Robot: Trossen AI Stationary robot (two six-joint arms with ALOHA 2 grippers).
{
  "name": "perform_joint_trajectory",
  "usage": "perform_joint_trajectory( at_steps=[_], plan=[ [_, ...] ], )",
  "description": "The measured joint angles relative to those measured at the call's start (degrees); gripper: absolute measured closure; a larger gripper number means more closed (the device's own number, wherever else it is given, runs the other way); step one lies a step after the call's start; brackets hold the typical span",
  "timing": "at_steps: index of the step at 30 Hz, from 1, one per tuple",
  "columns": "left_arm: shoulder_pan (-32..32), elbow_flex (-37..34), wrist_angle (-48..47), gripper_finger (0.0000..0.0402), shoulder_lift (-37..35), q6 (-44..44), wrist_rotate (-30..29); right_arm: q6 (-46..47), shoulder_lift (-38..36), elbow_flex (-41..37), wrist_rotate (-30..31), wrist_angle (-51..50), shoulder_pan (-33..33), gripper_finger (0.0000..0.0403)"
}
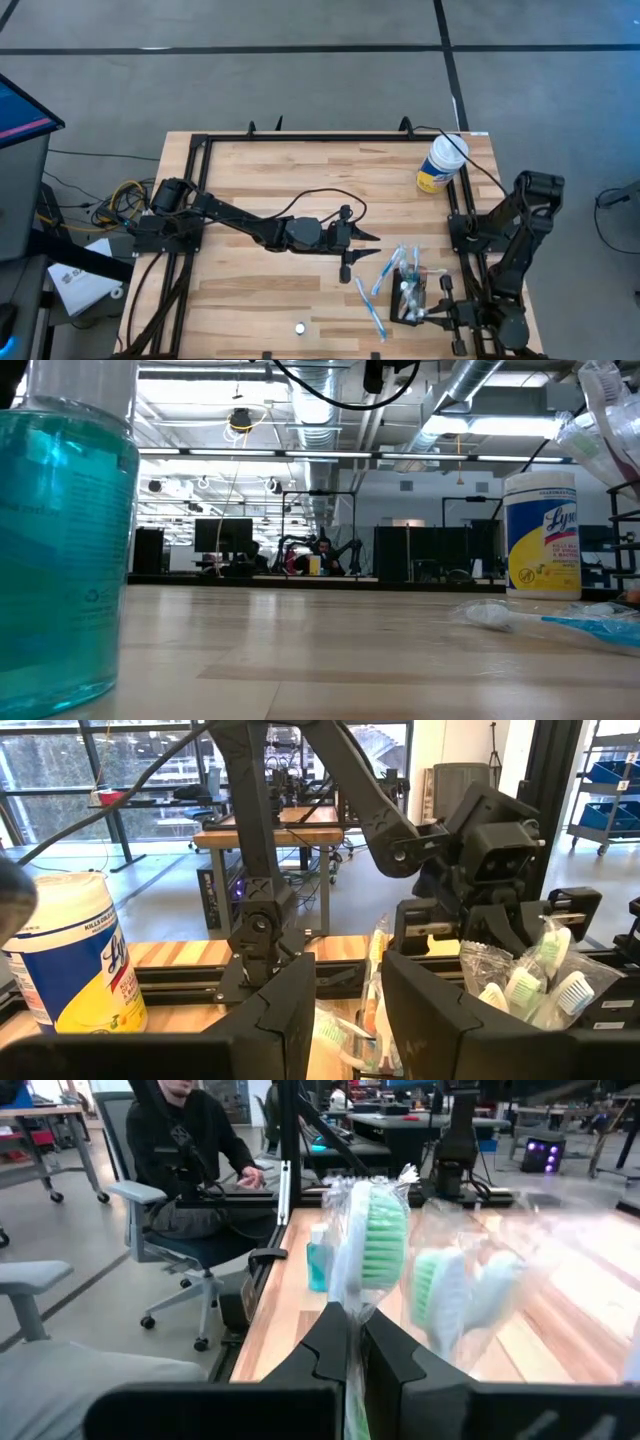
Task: Pick & Place toothbrushing station
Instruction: Put the green toothbrush into the black wire organizer
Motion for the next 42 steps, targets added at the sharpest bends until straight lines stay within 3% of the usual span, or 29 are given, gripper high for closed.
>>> perform_joint_trajectory(
  at_steps=[12, 31, 42],
  plan=[
    [0.0, 0.02, 0.02, 0.0291, 0.0, -0.17, 0.0, 4.18, 3.48, 0.0, 1.01, 0.42, 1.31, 0.0401],
    [0.0, 0.02, 0.02, 0.0291, 0.0, -0.17, 0.02, 6.59, 3.46, 0.09, -3.07, -3.69, 1.53, 0.0394],
    [0.0, 0.02, 0.0, 0.0291, 0.0, -0.15, 0.02, 5.83, 3.43, 0.02, -3.55, -3.74, 0.99, 0.034]
  ],
)
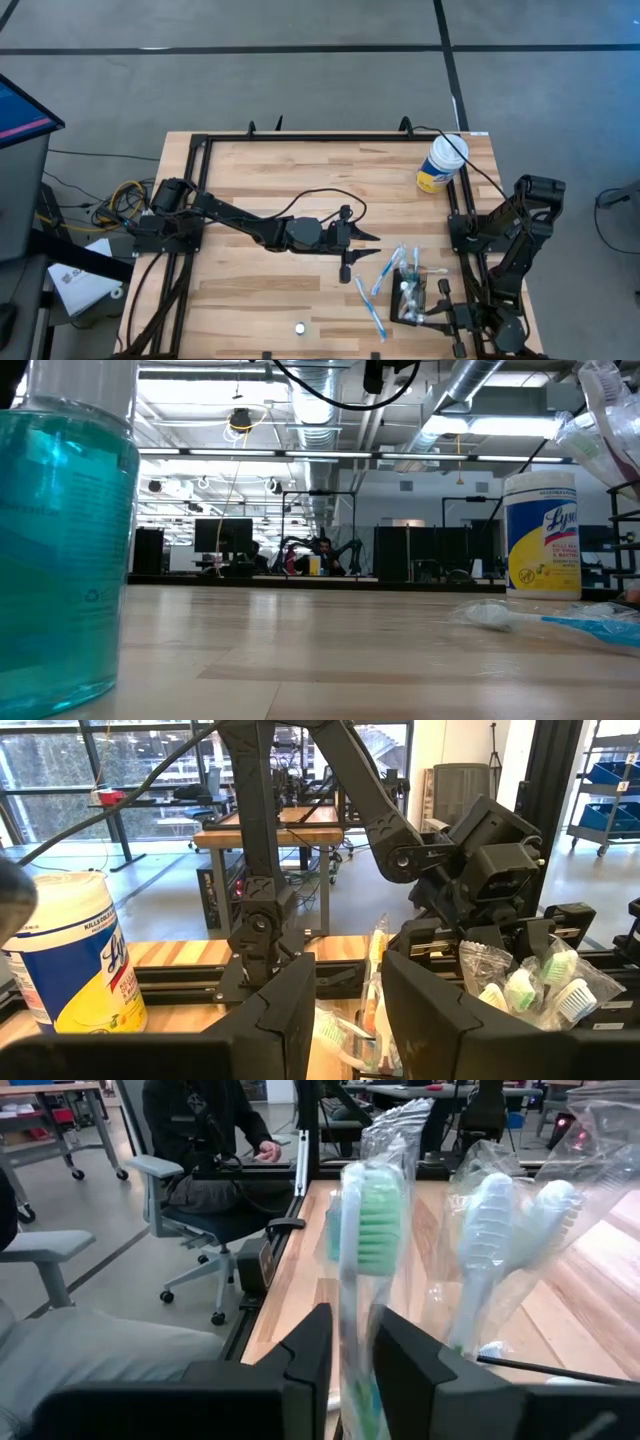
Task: Pick & Place toothbrushing station
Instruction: Put the green toothbrush into the black wire organizer
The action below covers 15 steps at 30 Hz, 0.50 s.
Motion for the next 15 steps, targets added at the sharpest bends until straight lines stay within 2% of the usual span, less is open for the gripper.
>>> perform_joint_trajectory(
  at_steps=[15],
  plan=[
    [0.0, 0.0, 0.0, 0.0291, 0.0, 0.15, 0.0, -0.23, -2.81, -0.09, 0.53, -3.91, -0.01, 0.0284]
  ],
)
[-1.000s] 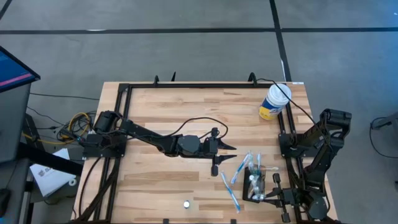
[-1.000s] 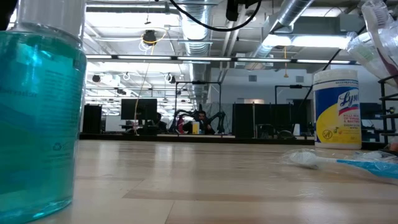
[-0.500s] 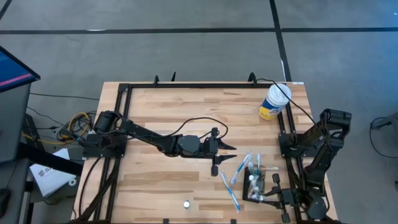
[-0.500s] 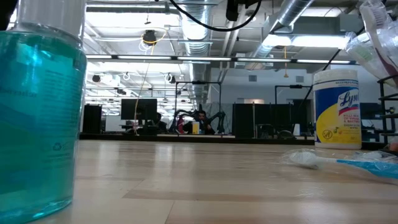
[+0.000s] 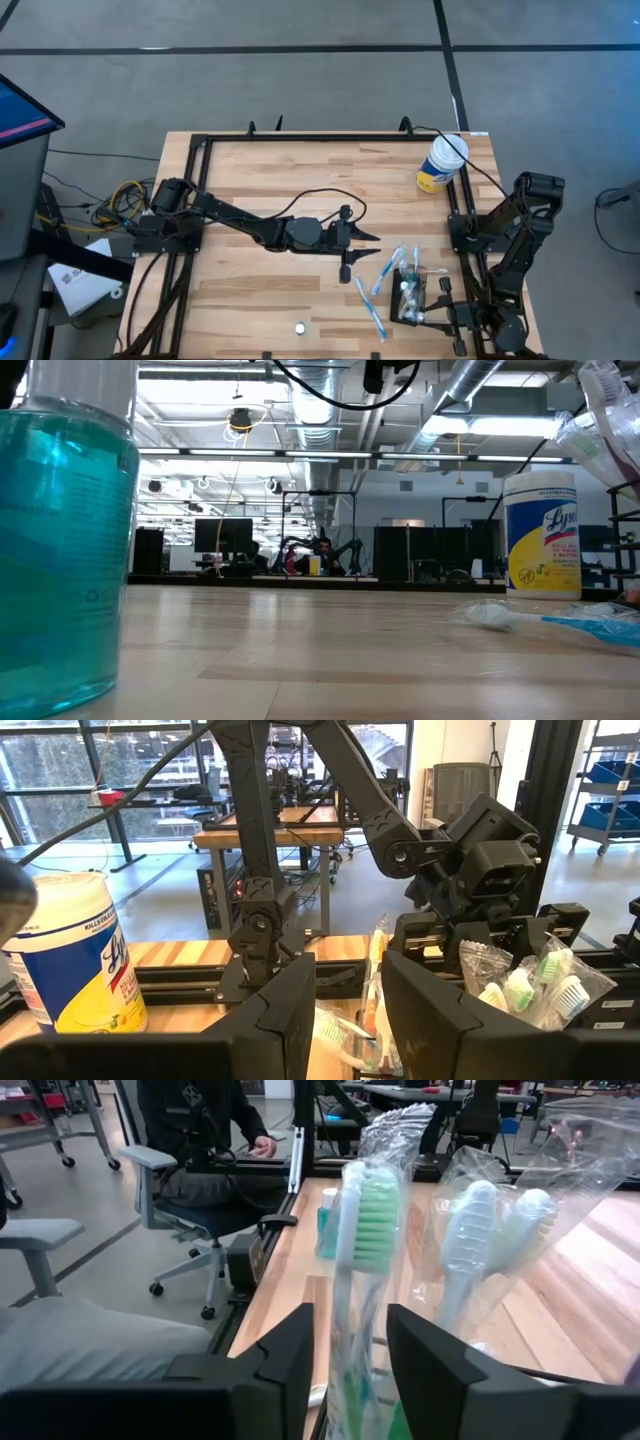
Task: Pick & Place toothbrushing station
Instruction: Put the green toothbrush into the black wire organizer, then put the blue toothbrush into the black wire organizer
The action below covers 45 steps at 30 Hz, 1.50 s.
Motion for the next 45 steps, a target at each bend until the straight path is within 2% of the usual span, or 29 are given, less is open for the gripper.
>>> perform_joint_trajectory(
  at_steps=[16, 30, 35, 41, 45],
  plan=[
    [0.0, 0.0, 0.0, 0.0291, 0.0, 0.0, 0.0, -0.16, -0.33, 0.02, 1.15, -1.25, -0.07, 0.0272],
    [0.0, 0.0, -0.03, 0.0291, 0.0, 0.0, 0.0, -0.13, -9.5, 0.07, 1.43, -9.98, -1.82, 0.0265],
    [0.0, 0.0, -0.04, 0.0291, 0.0, 0.0, 0.0, -0.01, -12.47, 0.07, -2.9, -11.14, -2.34, 0.0265],
    [0.0, 0.0, -0.04, 0.0291, 0.0, 0.0, 0.0, -0.02, -13.42, 0.07, -3.57, -12.18, -2.3, 0.0259],
    [0.0, 0.0, -0.11, 0.0291, 0.0, -0.01, 0.0, 0.72, -13.44, 0.07, -6.35, -12.95, -2.21, 0.0257]
  ],
)
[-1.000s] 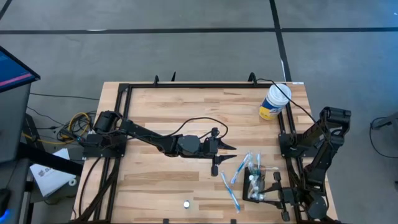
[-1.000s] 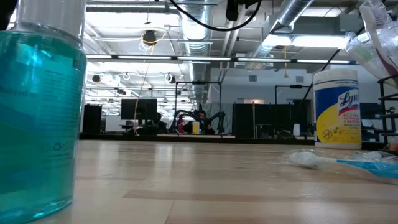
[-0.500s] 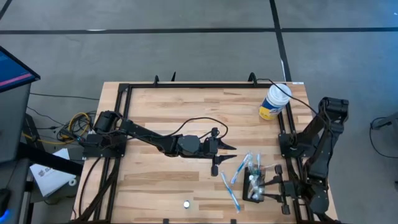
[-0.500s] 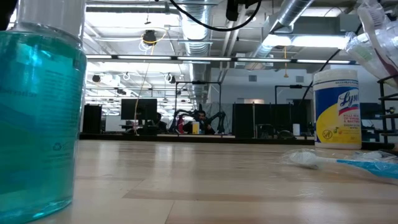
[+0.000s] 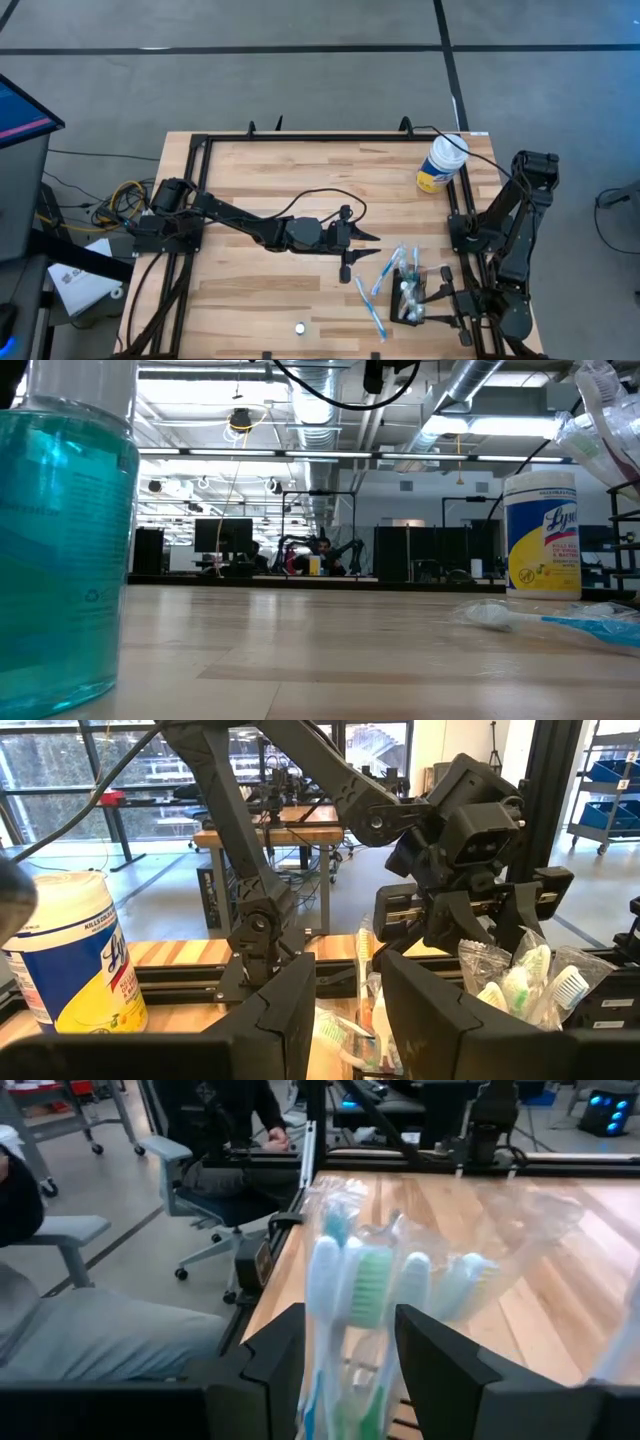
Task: Pick & Place toothbrushing station
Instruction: Put the blue toothbrush into the black wire organizer
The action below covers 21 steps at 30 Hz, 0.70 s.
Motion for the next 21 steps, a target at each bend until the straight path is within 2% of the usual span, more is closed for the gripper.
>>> perform_joint_trajectory(
  at_steps=[11, 21],
  plan=[
    [0.0, 0.0, -0.28, 0.0291, 0.0, 0.01, 0.0, 1.27, -0.75, 0.0, 0.36, -2.79, 2.42, 0.0274],
    [0.0, 0.0, -0.35, 0.0291, 0.0, 0.0, 0.0, 5.28, -5.36, 0.01, 1.75, -10.69, 3.69, 0.0292]
  ],
)
